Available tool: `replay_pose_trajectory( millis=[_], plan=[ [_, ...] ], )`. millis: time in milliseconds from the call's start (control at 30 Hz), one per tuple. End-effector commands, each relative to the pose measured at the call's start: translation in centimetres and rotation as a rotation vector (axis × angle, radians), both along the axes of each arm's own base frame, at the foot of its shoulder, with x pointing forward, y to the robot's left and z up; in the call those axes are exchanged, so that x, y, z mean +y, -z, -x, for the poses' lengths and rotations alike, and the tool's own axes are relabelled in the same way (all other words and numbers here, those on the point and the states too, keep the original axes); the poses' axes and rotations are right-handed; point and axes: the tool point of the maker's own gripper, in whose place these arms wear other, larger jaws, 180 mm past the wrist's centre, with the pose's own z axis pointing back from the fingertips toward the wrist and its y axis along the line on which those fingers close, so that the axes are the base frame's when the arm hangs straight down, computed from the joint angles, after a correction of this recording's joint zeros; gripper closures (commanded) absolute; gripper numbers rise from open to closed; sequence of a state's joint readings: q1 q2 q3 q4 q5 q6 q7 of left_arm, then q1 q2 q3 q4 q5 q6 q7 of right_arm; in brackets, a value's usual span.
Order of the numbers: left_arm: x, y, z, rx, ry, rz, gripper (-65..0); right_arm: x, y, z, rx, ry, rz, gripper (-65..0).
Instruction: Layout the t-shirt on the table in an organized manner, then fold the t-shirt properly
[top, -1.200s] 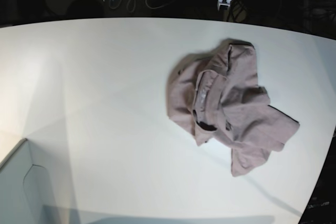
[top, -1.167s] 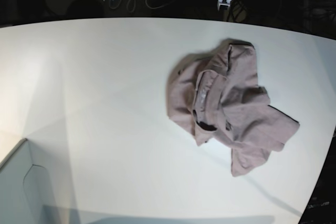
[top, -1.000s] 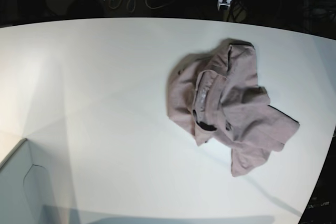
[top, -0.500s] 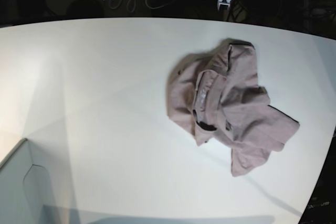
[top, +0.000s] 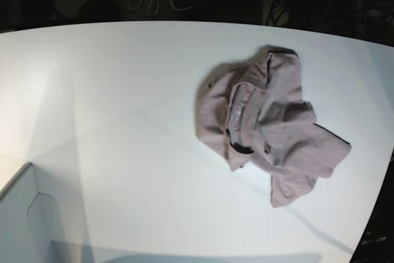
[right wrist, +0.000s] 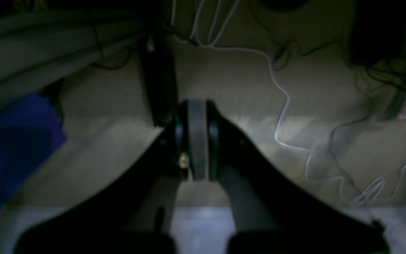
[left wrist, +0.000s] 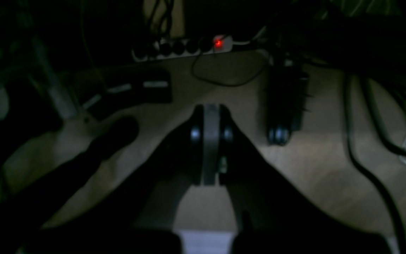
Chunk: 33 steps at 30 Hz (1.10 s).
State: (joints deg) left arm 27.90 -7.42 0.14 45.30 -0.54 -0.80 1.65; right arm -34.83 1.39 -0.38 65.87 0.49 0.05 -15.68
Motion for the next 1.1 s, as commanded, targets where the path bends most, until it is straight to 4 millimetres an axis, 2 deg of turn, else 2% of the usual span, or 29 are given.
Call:
replay_pose_trajectory(
  millis=[0,167,333,533,600,733,833,933,1067],
  plan=[
    [0.6,-1.0,-0.1,-0.027,0.012,-0.015,-0.1,-0.2,-1.0,-0.5,-0.041,-0.004,0.001,0.0],
    [-0.5,-5.2,-1.5,-0.075,0.037,0.005,-0.1,-0.5,-6.3,-3.2,-0.196,-0.022,0.014,0.0],
    [0.1,-10.5,-4.8,-0.23,0.009,-0.005,-0.5,-0.3,-12.2,-6.4,-0.344,-0.035,0.017,0.0],
    [-0.2,-16.3,-8.8,-0.403,0.019,-0.001,-1.4,0.0,-17.5,-10.3,-0.453,-0.064,0.019,0.0],
    [-0.6,-18.0,-10.0,-0.456,0.026,0.007,-5.9,0.0,-18.4,-11.1,-0.477,-0.065,0.019,0.0],
    [-1.0,-20.5,-12.3,-0.541,0.04,0.013,-23.0,0.3,-18.9,-12.5,-0.517,-0.074,0.013,0.0],
    [-1.3,-22.0,-14.3,-0.607,0.04,0.018,-33.3,2.2,-19.2,-13.9,-0.549,-0.099,-0.031,-4.8],
    [-2.1,-23.4,-16.2,-0.671,0.031,0.038,-36.7,4.3,-19.5,-14.8,-0.567,-0.126,-0.081,-12.1],
    [-2.9,-24.8,-18.9,-0.752,-0.029,0.061,-36.9,7.4,-19.8,-15.8,-0.577,-0.196,-0.149,-21.9]
  ],
)
